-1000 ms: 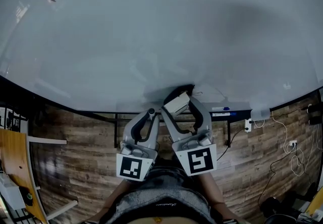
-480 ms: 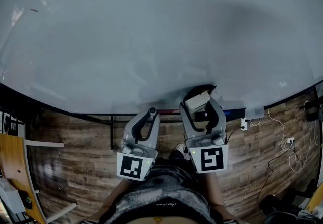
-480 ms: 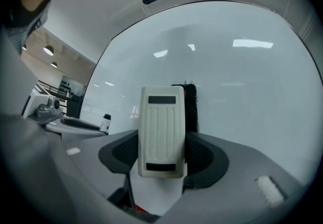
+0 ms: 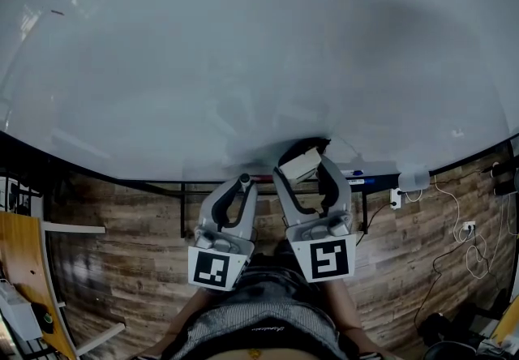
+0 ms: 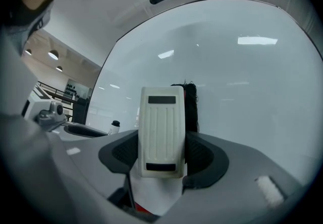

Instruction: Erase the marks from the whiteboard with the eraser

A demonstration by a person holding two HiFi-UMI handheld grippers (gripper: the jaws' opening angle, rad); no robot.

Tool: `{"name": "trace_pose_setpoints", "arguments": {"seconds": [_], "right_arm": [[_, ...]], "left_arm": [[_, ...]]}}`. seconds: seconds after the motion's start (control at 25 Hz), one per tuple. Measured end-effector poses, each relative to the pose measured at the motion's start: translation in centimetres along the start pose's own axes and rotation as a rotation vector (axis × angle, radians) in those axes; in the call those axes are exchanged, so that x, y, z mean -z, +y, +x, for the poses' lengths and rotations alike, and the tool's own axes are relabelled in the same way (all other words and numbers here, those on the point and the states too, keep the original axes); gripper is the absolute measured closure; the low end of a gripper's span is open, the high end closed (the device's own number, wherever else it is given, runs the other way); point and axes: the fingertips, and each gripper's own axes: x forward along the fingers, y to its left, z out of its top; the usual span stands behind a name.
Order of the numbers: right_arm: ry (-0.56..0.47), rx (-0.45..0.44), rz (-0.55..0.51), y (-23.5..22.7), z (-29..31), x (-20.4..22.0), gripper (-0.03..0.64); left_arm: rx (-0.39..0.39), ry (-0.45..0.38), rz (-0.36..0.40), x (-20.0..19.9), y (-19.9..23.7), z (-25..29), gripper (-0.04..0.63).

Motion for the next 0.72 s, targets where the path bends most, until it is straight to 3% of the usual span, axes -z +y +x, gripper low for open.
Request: {"name": "trace_pose_setpoints", "arguments": {"seconds": [0.32, 0.52, 0.72], "right_arm": [[0.017, -0.119, 0.003, 4.2, 1.7, 0.4, 0.357], [0.015, -0.131, -0.003, 4.4, 1.6, 0.4, 0.357], [0.026, -0.076, 0.007, 1.9, 0.5, 1.3, 0.357]], "left_arm": [[-0.041, 0.005, 0.022, 0.0, 1.9, -1.4, 0.525], [-0.048, 0.010, 0.008, 0.0, 2.2, -1.7, 0.525], [-0.042, 0.003, 0.006, -0.1, 1.7, -1.0, 0.525]]}}
